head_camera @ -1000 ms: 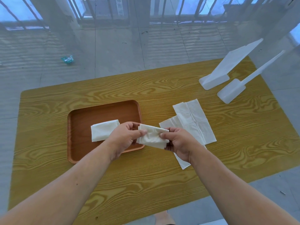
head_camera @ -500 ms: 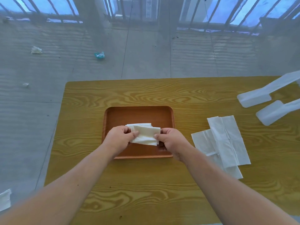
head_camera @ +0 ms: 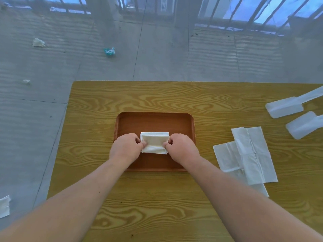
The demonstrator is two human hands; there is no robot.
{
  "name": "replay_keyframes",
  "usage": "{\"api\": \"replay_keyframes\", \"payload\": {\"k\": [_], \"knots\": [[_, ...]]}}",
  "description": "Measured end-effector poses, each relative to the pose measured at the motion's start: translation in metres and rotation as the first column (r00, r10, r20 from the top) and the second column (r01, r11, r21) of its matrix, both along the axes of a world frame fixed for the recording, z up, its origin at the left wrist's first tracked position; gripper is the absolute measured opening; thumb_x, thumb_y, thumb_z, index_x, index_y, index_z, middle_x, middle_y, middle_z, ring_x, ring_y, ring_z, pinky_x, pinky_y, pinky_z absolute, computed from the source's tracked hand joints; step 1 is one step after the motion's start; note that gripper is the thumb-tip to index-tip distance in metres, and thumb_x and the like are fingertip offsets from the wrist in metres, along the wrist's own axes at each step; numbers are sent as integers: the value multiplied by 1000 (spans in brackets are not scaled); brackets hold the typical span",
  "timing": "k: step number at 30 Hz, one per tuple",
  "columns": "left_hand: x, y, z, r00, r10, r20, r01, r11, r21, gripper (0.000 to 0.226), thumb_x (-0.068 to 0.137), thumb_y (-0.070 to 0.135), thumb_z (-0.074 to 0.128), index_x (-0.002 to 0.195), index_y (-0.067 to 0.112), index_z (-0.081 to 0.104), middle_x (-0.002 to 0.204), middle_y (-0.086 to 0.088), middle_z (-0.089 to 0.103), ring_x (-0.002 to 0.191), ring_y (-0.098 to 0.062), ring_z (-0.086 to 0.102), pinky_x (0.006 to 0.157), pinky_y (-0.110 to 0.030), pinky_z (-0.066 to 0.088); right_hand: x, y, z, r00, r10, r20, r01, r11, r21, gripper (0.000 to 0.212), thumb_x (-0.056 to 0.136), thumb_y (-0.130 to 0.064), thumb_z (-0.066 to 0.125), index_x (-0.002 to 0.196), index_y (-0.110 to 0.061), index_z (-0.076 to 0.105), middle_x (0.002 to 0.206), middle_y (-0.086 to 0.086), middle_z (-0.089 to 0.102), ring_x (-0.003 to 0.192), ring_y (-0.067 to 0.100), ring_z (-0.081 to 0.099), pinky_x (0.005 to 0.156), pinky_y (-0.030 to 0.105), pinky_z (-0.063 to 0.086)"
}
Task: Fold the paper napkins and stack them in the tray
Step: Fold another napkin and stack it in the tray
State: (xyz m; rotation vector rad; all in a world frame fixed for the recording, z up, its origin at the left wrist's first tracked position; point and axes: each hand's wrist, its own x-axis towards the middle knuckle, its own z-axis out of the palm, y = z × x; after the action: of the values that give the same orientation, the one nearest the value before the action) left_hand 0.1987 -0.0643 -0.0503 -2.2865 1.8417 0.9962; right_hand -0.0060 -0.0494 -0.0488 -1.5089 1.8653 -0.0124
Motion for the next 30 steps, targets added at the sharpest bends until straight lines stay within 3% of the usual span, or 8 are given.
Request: {"api": "replay_keyframes", "payload": {"k": [5, 9, 12, 14, 17, 20, 26, 30], "knots": [[-25, 7, 20, 978, -201, 52, 207, 930, -302, 29, 86, 42, 72, 93, 25, 49, 91, 7, 56, 79, -20, 56, 63, -34, 39, -2, 13, 11, 985, 95, -140, -134, 945, -298, 31, 94, -39, 55, 70, -21, 49, 64, -7, 53, 59, 19, 53, 47, 33, 39], [-68, 20, 37, 883, -469, -27, 421, 815, -399, 29, 90, 43, 70, 107, 23, 58, 103, 4, 61, 96, -20, 59, 74, -31, 44, -41, 44, 18, 997, -74, -13, 61, 901, -428, 27, 93, -43, 56, 74, -25, 47, 70, -11, 53, 66, 14, 51, 54, 33, 41], [-104, 30, 39, 773, -633, -41, 581, 734, -352, 41, 94, 47, 65, 126, 22, 60, 120, 2, 62, 115, -21, 57, 93, -33, 48, -96, 80, 13, 969, -246, -14, 219, 888, -405, 16, 94, -36, 61, 97, -21, 60, 94, -6, 60, 91, 19, 55, 77, 33, 45], [-129, 40, 35, 671, -742, -4, 710, 644, -285, 55, 96, 52, 59, 143, 24, 52, 142, 3, 56, 130, -20, 51, 107, -35, 44, -133, 107, 10, 938, -339, -73, 290, 882, -371, 26, 94, -33, 63, 115, -18, 61, 111, -2, 62, 106, 23, 53, 89, 35, 46], [-166, 62, 23, 480, -877, 34, 865, 466, -186, 73, 99, 56, 52, 162, 28, 28, 172, 3, 25, 157, -19, 22, 129, -41, 19, -177, 142, 6, 922, -360, -144, 300, 898, -322, 42, 97, -33, 61, 135, -16, 55, 132, 5, 60, 121, 28, 50, 102, 40, 43], [-199, 81, 9, 351, -935, 41, 932, 345, -109, 81, 101, 57, 50, 166, 29, 13, 177, 3, 2, 162, -16, 0, 130, -43, 0, -207, 165, 2, 936, -313, -162, 269, 931, -247, 52, 103, -43, 49, 148, -19, 45, 151, 4, 52, 138, 28, 44, 111, 44, 41], [-235, 95, -5, 289, -955, 66, 956, 291, 26, 87, 100, 64, 46, 167, 26, 5, 176, 2, -7, 161, -16, -7, 131, -47, 0, -238, 186, -4, 954, -270, -132, 243, 952, -187, 66, 107, -56, 30, 164, -25, 21, 171, 1, 25, 158, 21, 17, 125, 38, 20], [-236, 96, -3, 267, -951, 155, 960, 276, 37, 85, 100, 67, 41, 167, 24, 10, 177, 0, 2, 162, -20, 3, 130, -50, 5, -260, 194, -7, 948, -277, -157, 254, 955, -150, 67, 107, -55, 28, 166, -26, 15, 174, 2, 15, 160, 19, 6, 127, 38, 13]]}}
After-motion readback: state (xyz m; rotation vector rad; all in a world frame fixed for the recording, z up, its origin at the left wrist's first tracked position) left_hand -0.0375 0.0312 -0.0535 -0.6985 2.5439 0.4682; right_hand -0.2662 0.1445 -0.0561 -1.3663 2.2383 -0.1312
